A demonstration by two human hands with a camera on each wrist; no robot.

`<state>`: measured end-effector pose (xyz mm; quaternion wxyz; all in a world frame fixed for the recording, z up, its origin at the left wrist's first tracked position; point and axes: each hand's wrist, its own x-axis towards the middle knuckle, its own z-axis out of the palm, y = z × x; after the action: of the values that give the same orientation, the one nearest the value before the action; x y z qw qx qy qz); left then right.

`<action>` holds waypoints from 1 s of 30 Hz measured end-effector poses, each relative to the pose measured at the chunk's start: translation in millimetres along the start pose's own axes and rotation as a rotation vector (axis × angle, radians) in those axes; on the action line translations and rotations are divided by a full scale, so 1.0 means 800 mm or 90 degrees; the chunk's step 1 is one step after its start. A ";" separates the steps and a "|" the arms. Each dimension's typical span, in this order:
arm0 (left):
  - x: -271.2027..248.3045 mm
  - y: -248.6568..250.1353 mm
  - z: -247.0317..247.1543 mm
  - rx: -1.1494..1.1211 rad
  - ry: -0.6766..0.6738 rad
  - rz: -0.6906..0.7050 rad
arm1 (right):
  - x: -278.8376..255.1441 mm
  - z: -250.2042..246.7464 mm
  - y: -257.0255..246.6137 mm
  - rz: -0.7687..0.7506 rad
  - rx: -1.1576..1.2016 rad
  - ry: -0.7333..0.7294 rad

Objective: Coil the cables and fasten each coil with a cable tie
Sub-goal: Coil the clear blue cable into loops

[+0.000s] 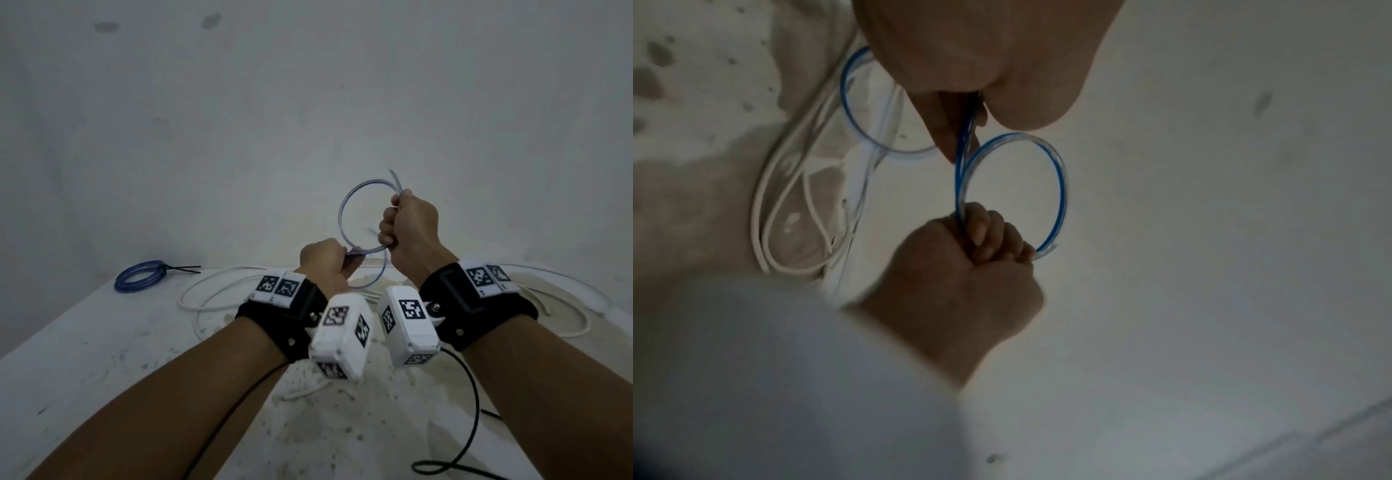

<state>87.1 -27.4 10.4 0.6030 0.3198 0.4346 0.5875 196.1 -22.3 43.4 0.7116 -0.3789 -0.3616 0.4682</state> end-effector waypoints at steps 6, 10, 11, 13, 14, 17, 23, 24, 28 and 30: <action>-0.018 0.000 0.014 0.194 -0.101 0.134 | 0.013 -0.029 -0.024 -0.048 -0.017 0.040; -0.007 0.015 -0.003 0.331 -0.057 0.227 | 0.007 -0.022 -0.007 -0.032 -0.039 0.001; -0.006 0.019 -0.007 0.322 -0.047 0.236 | 0.004 -0.018 0.001 -0.023 -0.049 -0.011; -0.007 0.028 -0.016 0.265 -0.051 0.238 | -0.001 -0.008 0.015 -0.014 -0.068 -0.030; -0.007 0.032 -0.021 0.244 -0.054 0.244 | -0.003 -0.003 0.021 -0.012 -0.075 -0.039; -0.005 0.040 -0.041 0.227 -0.048 0.284 | -0.011 0.014 0.035 -0.010 -0.089 -0.064; 0.005 0.059 -0.077 0.235 -0.020 0.358 | -0.027 0.050 0.050 -0.033 -0.119 -0.158; 0.005 0.064 -0.081 0.236 -0.024 0.362 | -0.029 0.054 0.052 -0.036 -0.130 -0.174; 0.004 0.084 -0.100 0.277 -0.026 0.388 | -0.037 0.068 0.059 -0.021 -0.120 -0.220; 0.000 0.092 -0.109 0.289 -0.034 0.401 | -0.038 0.074 0.062 -0.024 -0.116 -0.236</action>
<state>-23.4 -30.6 39.8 0.3180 0.5778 0.4185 0.6244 116.0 -25.2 22.3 0.6042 -0.3422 -0.5344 0.4820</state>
